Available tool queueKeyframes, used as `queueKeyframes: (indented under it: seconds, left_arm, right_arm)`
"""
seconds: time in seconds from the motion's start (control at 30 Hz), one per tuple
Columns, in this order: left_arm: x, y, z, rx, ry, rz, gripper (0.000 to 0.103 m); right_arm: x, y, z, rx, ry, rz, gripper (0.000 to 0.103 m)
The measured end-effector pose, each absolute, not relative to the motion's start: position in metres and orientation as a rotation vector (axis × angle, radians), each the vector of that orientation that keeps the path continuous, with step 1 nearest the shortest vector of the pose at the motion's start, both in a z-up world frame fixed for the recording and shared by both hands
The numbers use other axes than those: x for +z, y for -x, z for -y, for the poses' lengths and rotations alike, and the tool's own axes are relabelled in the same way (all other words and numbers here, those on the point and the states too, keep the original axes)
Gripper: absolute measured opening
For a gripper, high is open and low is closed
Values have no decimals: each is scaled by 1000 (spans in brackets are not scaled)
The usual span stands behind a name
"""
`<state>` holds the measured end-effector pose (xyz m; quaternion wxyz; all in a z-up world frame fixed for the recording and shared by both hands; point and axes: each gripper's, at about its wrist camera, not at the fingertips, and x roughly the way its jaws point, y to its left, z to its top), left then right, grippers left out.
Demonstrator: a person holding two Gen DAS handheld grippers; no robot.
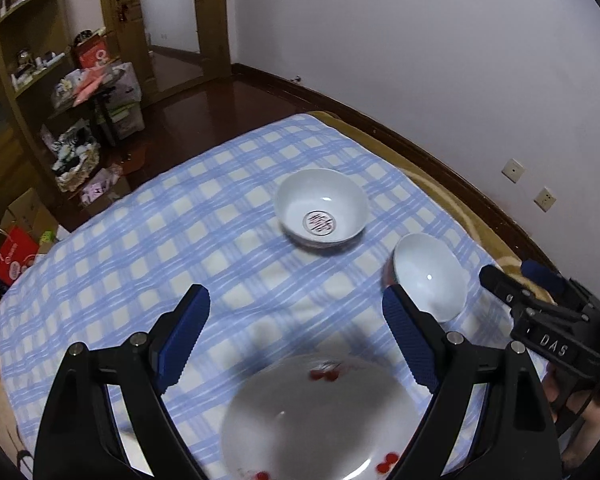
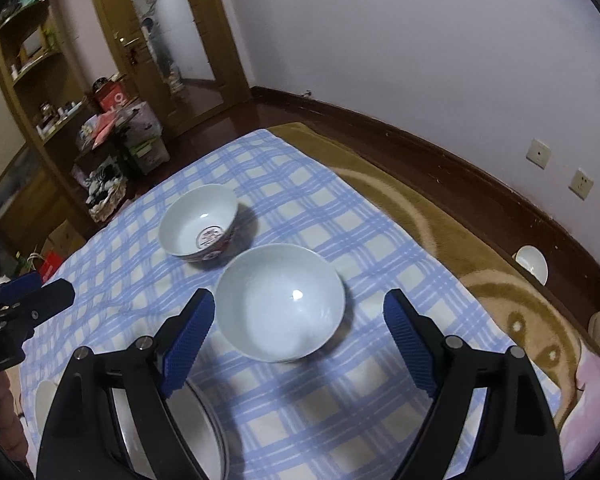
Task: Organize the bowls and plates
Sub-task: 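Move both grippers to the second plain white bowl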
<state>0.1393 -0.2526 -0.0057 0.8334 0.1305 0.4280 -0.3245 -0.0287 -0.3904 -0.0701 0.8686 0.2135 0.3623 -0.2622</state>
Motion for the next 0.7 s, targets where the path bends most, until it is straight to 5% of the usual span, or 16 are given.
queueKeyframes:
  seconds: [0.3, 0.7]
  left_arm:
    - [-37, -147, 305, -740, -311, -971, 87]
    - [-78, -150, 346, -776, -366, -1043, 87]
  right_arm:
    - [-102, 31, 419, -566, -506, -791, 90]
    - [-138, 27, 440, -535, -585, -834, 76]
